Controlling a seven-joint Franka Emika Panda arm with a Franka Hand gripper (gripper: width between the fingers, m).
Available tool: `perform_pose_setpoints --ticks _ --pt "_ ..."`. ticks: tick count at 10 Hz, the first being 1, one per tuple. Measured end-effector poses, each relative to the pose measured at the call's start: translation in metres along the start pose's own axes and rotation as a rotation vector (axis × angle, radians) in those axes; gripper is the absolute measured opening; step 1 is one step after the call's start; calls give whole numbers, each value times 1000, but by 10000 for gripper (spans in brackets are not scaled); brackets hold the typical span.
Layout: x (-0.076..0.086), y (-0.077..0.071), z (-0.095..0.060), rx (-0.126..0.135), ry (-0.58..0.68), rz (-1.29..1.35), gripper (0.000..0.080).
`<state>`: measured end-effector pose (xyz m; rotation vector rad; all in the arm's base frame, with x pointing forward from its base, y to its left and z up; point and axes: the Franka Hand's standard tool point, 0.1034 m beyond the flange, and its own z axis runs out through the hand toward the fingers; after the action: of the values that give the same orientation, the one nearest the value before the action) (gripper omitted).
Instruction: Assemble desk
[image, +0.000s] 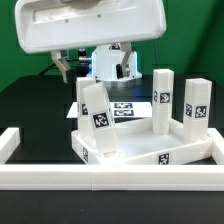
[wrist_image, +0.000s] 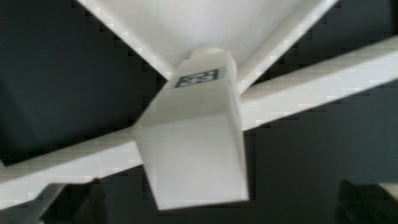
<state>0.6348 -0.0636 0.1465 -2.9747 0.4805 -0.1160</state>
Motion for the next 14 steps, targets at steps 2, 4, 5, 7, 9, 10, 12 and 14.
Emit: perform_pose_setpoints --ticks 2,4,5,7,9,10,12,14 --pt "0 0 0 0 0 8 648" --pt "-1 -2 3 -4 -3 4 648" --pt "-6 -11 10 -6 -13 -2 648" --pt "-10 -23 29 -15 1 4 648" --pt "-11 -24 32 -17 -3 31 648" --pt "-11 -24 32 -17 -3 32 523" --pt "-11 -21 32 -20 -2 117 304" --pt "-11 -22 33 -19 -2 246 294"
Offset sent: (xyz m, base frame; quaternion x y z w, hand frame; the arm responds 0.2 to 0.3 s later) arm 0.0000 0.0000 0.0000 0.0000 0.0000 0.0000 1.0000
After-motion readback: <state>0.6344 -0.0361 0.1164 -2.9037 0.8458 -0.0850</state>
